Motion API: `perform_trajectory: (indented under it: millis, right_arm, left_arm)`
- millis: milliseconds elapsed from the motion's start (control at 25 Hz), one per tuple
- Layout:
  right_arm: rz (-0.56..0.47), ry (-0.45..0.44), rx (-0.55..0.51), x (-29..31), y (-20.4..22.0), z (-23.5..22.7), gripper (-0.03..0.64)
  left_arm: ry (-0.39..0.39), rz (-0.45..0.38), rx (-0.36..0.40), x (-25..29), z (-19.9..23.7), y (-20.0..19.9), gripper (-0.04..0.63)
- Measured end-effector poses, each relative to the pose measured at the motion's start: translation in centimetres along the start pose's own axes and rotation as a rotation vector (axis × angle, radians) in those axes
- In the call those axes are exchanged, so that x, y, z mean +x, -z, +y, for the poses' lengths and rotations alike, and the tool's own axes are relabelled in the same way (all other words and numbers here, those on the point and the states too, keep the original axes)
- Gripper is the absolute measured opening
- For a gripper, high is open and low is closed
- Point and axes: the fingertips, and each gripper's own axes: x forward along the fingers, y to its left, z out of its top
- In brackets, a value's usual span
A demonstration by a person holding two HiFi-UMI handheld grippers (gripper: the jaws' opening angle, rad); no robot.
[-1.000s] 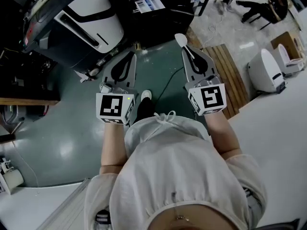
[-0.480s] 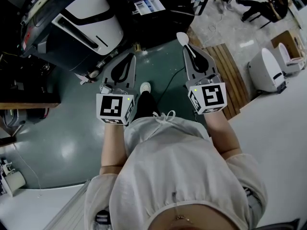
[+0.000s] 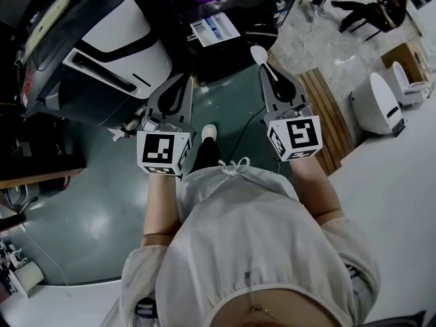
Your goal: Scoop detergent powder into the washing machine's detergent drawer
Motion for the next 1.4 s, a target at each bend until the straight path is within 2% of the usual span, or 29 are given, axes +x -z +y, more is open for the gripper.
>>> perform_trajectory:
  millis: [400,560,760,1080,1400]
  right_arm:
    - [0.039,0.043,0.009,16.4,-0.3,-2.7,0.008]
    - [0.057,0.05,0.019,21.7,0.2,-3.7,0.008]
    - [0.086,0.032,0.036,26.9,0.9,-5.0,0.008]
    - [0.099,-0.058,0.032,34.4,1.4,-8.4,0.008]
    - [0.179,-0.258,-0.02,41.9,2.8,-11.6,0.008]
  left_arm:
    - [0.049,0.017,-0.014,11.9,13.0,0.6,0.026]
    - [0.063,0.027,-0.018,15.4,16.9,1.0,0.026]
    - [0.044,0.043,-0.028,18.6,20.5,1.7,0.026]
    - [-0.028,0.056,-0.032,23.3,23.3,2.0,0.026]
    - [-0.156,0.068,-0.031,27.6,24.6,1.7,0.026]
